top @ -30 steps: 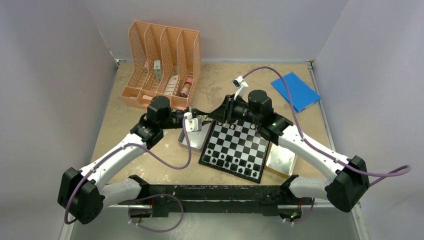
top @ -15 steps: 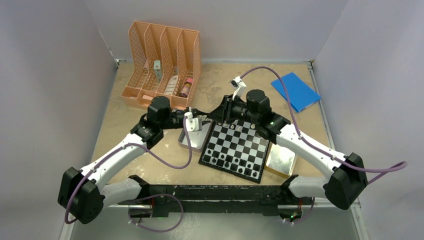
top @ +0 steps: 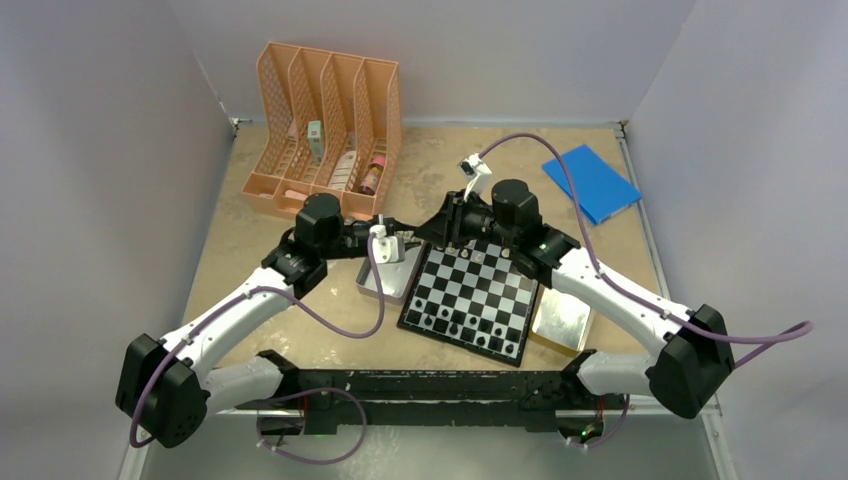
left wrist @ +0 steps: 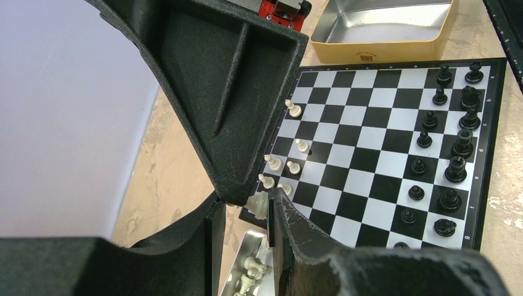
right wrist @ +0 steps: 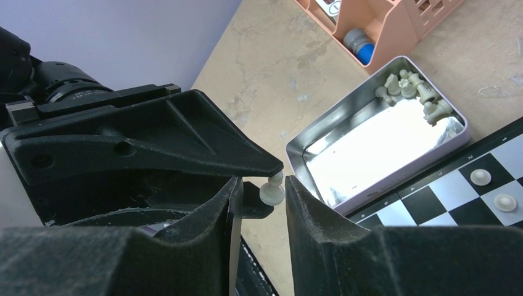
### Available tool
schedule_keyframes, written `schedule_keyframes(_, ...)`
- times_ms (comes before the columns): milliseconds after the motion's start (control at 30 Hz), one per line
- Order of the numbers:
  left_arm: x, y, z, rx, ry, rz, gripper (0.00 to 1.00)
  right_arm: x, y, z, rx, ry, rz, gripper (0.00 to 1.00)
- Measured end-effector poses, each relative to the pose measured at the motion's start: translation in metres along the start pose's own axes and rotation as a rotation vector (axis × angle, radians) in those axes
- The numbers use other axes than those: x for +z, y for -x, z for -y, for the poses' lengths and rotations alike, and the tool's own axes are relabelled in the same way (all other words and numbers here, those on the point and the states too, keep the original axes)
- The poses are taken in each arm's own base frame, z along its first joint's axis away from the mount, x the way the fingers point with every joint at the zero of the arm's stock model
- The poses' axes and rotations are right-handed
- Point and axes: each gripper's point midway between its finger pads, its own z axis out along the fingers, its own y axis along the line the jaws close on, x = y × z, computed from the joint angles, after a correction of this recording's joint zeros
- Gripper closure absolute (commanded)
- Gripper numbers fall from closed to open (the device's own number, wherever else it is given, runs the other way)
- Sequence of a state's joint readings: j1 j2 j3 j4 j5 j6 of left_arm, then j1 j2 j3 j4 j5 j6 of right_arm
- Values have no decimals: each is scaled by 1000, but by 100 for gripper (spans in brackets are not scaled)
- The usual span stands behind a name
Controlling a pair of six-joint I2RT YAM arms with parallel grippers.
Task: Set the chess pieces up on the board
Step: Place the chess piece on the chessboard.
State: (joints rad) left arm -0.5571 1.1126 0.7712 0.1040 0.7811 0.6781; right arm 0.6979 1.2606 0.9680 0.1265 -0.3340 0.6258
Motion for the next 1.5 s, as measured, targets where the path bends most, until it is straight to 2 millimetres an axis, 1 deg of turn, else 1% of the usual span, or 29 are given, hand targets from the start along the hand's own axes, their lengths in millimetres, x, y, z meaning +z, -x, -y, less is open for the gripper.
schedule_keyframes(167,1,1,-1,6,2,5,94,0,-4,3,0,-6,-9,68)
schedule_keyframes(300,1,2,-1,8,3,7,94,0,-6,4,0,-6,-13,67)
schedule_keyframes(533,0,5,-1,14,2,14,94,1,-3,2,-6,6,-1,68)
schedule_keyframes(667,-1,7,-1,27,2,19,94,2,-2,-1,-11,22,4,70)
schedule_keyframes(933,-1,7,-2,37,4,21,94,4,-4,1,-17,29,1,89)
schedule_keyframes(1033,-1,6,-2,40,6,18,85,5,-4,3,-24,22,8,97)
schedule_keyframes(1200,-1,6,-1,31,7,15,68,0,-2,8,-39,-3,57,99)
schedule_keyframes(1267,1,8,0,27,3,22,61,-5,-2,8,-52,-15,85,99)
schedule_keyframes(1367,-1,7,3,-25,0,9,46,-17,8,20,-76,-80,171,99)
schedule_keyframes(1500,-3,6,11,-124,-16,-9,39,-35,21,38,-79,-177,285,99)
